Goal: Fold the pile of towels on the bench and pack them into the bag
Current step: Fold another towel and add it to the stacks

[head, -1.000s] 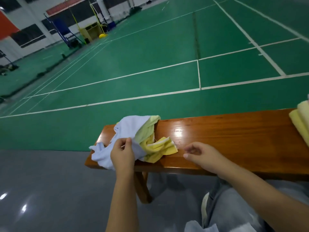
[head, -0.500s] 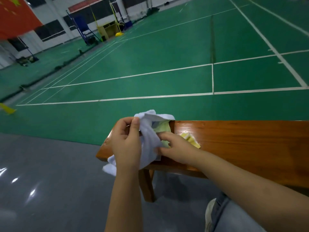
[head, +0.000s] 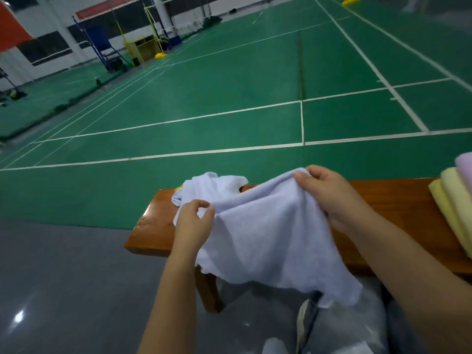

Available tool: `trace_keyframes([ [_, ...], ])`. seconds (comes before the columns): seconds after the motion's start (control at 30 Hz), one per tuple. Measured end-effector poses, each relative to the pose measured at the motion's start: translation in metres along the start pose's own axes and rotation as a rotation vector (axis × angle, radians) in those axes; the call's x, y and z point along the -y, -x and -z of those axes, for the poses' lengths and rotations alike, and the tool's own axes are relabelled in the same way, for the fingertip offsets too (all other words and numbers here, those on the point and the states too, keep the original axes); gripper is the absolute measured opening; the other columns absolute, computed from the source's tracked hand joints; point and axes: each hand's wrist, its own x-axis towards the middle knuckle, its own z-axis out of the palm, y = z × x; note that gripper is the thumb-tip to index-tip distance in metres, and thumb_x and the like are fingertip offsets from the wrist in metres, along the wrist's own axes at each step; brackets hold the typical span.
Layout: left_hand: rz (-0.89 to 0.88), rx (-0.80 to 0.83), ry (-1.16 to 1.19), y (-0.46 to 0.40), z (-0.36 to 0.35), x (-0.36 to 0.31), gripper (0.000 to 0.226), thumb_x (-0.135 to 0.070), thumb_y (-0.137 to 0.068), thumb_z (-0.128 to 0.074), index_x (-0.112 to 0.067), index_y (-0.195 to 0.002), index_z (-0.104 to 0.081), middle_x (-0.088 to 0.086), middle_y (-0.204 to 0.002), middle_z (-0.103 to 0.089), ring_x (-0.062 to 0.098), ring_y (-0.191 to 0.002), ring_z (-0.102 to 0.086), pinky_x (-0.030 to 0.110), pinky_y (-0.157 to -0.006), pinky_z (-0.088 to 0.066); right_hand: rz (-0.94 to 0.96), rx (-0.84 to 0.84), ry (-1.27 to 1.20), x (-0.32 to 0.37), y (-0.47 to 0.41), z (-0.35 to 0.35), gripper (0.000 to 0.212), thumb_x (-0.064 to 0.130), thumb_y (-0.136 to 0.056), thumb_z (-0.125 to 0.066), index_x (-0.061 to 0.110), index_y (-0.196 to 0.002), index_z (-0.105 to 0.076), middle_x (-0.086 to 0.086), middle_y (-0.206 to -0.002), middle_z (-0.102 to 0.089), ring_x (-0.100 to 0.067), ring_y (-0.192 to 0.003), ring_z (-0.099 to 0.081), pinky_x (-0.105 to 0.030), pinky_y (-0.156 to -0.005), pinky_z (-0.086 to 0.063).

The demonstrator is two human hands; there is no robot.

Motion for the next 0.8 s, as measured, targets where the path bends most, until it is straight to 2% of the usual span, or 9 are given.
trace_keyframes([
  [0.1,0.125,0.008,-0.008,-0.007,-0.011,0.012,0.035,-0.029,-0.094,-0.055,-0.011,-0.124,-0.059,0.006,-0.128,-0.058,0.022,-0.120,-0.052,0.032,-0.092,-0.041,-0.039,-0.296,-0.161,0.008,-0.015,0.032,0.018,0.016,-0.096,-0.053,0.013,-0.079,-0.057,-0.010,-0.087,-0.062,-0.021,-0.084,-0.057,-0.034,-0.077,-0.047],
  [0.17,0.049,0.031,-0.013,-0.005,-0.022,0.007,0.042,-0.030,-0.094,-0.058,-0.010,-0.130,-0.055,0.007,-0.136,-0.054,0.022,-0.125,-0.048,0.028,-0.094,-0.038,-0.053,-0.414,-0.237,0.010,-0.023,0.049,0.023,0.015,-0.097,-0.051,0.014,-0.075,-0.054,-0.005,-0.078,-0.059,-0.018,-0.076,-0.056,-0.031,-0.070,-0.045],
  [0.23,-0.097,0.093,-0.087,-0.004,-0.040,-0.002,0.051,-0.032,-0.092,-0.063,-0.012,-0.137,-0.049,0.004,-0.143,-0.047,0.020,-0.134,-0.040,0.029,-0.103,-0.034,-0.046,-0.433,-0.250,0.011,-0.027,0.058,0.023,0.014,-0.097,-0.051,0.014,-0.074,-0.053,-0.003,-0.075,-0.058,-0.016,-0.071,-0.054,-0.028,-0.067,-0.044],
  [0.3,-0.180,0.168,-0.230,-0.009,-0.060,-0.008,0.062,-0.037,-0.090,-0.064,-0.016,-0.144,-0.040,0.002,-0.149,-0.041,0.020,-0.139,-0.033,0.037,-0.112,-0.030,-0.034,-0.425,-0.241,0.013,-0.027,0.064,0.021,0.014,-0.097,-0.051,0.015,-0.076,-0.056,-0.003,-0.078,-0.060,-0.014,-0.071,-0.055,-0.027,-0.069,-0.046],
  [0.43,0.002,0.311,-0.480,-0.007,-0.088,-0.012,0.071,-0.053,-0.089,-0.058,-0.029,-0.149,-0.029,-0.001,-0.147,-0.044,0.025,-0.135,-0.039,0.055,-0.113,-0.021,0.004,-0.570,-0.275,0.020,-0.021,0.096,0.021,0.013,-0.097,-0.050,0.016,-0.077,-0.056,-0.001,-0.081,-0.061,-0.012,-0.074,-0.057,-0.024,-0.071,-0.049],
  [0.5,-0.017,0.329,-0.599,-0.001,-0.097,-0.012,0.066,-0.056,-0.089,-0.055,-0.033,-0.146,-0.032,-0.002,-0.145,-0.044,0.024,-0.135,-0.037,0.059,-0.113,-0.013,0.012,-0.637,-0.237,0.021,-0.018,0.115,0.023,0.013,-0.097,-0.049,0.018,-0.075,-0.055,0.001,-0.081,-0.059,-0.011,-0.074,-0.055,-0.021,-0.068,-0.047],
  [0.57,-0.038,0.318,-0.667,0.003,-0.103,-0.009,0.063,-0.058,-0.088,-0.054,-0.036,-0.143,-0.034,-0.001,-0.150,-0.035,0.022,-0.139,-0.030,0.061,-0.113,-0.008,-0.002,-0.639,-0.199,0.017,-0.016,0.124,0.022,0.014,-0.096,-0.049,0.019,-0.076,-0.055,0.001,-0.082,-0.060,-0.014,-0.078,-0.056,-0.025,-0.073,-0.048],
  [0.67,0.003,0.304,-0.696,0.003,-0.109,-0.007,0.065,-0.060,-0.088,-0.053,-0.039,-0.145,-0.030,0.001,-0.158,-0.019,0.023,-0.144,-0.020,0.061,-0.114,-0.006,-0.082,-0.520,-0.151,0.010,-0.015,0.118,0.017,0.015,-0.096,-0.050,0.017,-0.081,-0.057,-0.004,-0.086,-0.061,-0.018,-0.082,-0.056,-0.031,-0.076,-0.048],
  [0.8,0.073,0.433,-0.782,0.000,-0.101,-0.012,0.056,-0.059,-0.089,-0.049,-0.035,-0.140,-0.041,0.000,-0.142,-0.042,0.025,-0.133,-0.037,0.060,-0.113,-0.015,-0.229,-0.266,0.020,-0.008,-0.007,0.095,0.015,0.016,-0.096,-0.052,0.013,-0.084,-0.060,-0.012,-0.090,-0.064,-0.022,-0.084,-0.058,-0.034,-0.079,-0.048],
])
